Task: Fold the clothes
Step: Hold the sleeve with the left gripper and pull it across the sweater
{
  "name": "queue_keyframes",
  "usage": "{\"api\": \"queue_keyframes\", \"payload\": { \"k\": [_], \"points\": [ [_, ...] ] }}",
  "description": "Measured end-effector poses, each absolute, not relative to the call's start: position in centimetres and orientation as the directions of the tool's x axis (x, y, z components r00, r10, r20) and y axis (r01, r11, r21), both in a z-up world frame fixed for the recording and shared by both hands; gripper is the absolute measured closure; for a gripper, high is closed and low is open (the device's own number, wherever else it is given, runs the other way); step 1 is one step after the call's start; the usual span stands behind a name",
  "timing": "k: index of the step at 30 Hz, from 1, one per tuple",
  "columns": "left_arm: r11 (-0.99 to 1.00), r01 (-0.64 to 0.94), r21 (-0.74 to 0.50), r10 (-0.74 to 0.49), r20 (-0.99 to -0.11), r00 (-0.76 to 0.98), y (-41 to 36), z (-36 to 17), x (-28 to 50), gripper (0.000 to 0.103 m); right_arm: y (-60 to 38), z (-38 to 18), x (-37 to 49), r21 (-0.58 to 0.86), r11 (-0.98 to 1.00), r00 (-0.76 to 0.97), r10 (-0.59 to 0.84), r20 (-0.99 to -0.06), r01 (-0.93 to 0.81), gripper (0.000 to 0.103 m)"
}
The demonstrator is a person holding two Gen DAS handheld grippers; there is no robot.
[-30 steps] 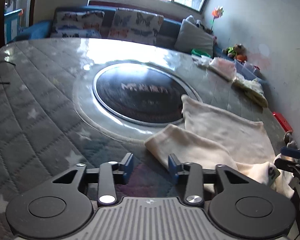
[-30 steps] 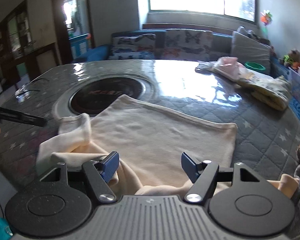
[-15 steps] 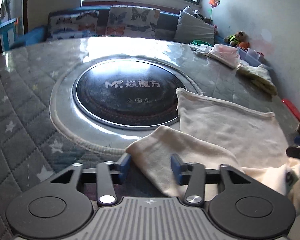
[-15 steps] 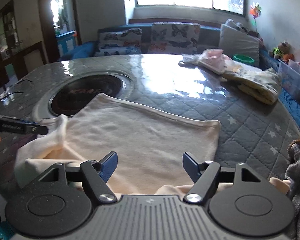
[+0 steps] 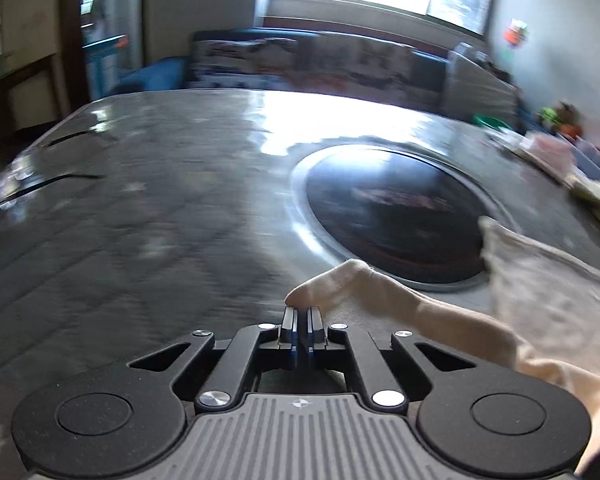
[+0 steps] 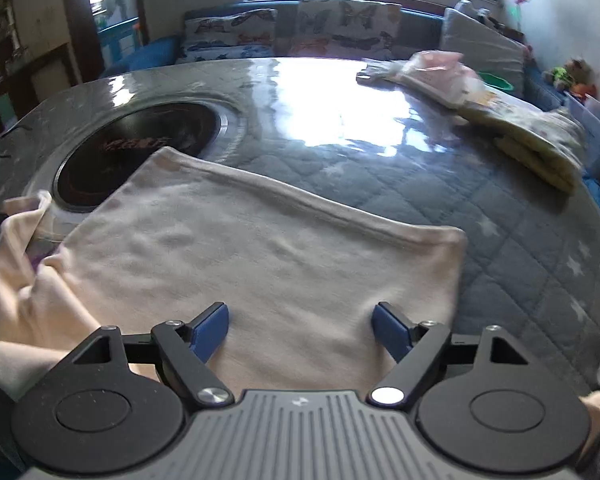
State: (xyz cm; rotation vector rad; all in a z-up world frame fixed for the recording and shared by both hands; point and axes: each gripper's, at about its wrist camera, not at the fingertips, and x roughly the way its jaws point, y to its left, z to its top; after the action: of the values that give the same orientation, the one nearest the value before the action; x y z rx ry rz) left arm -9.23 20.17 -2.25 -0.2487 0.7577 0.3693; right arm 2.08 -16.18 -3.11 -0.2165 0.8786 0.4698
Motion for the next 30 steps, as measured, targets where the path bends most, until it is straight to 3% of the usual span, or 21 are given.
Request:
{"api": "queue_keyframes", "payload": {
  "k": [13, 19, 30],
  "points": [
    [0.744, -0.662, -0.089, 0.423, -0.705, 0.57, 29.3, -2.6, -14.7, 0.098, -7.6, -3.6, 6.2, 0.006, 0.809, 0.507, 0.373, -0.777, -0.588, 0.014],
    [0.704, -0.706, -0.077, 0.464, -0.703, 0.539, 31.8, -2.4, -15.3, 0.098, -2.1, -4.4, 8.5, -0.042, 0.767, 0.521, 0.395, -0.757, -0.641, 0.008],
    [0.682, -0.729, -0.057, 0.49, -0.704, 0.514, 34.0, -2.4, -13.5, 0.098, 3.1, -5.4, 13.3, 0.005, 0.77, 0.521, 0.436, -0.734, -0.637, 0.001]
  ]
}}
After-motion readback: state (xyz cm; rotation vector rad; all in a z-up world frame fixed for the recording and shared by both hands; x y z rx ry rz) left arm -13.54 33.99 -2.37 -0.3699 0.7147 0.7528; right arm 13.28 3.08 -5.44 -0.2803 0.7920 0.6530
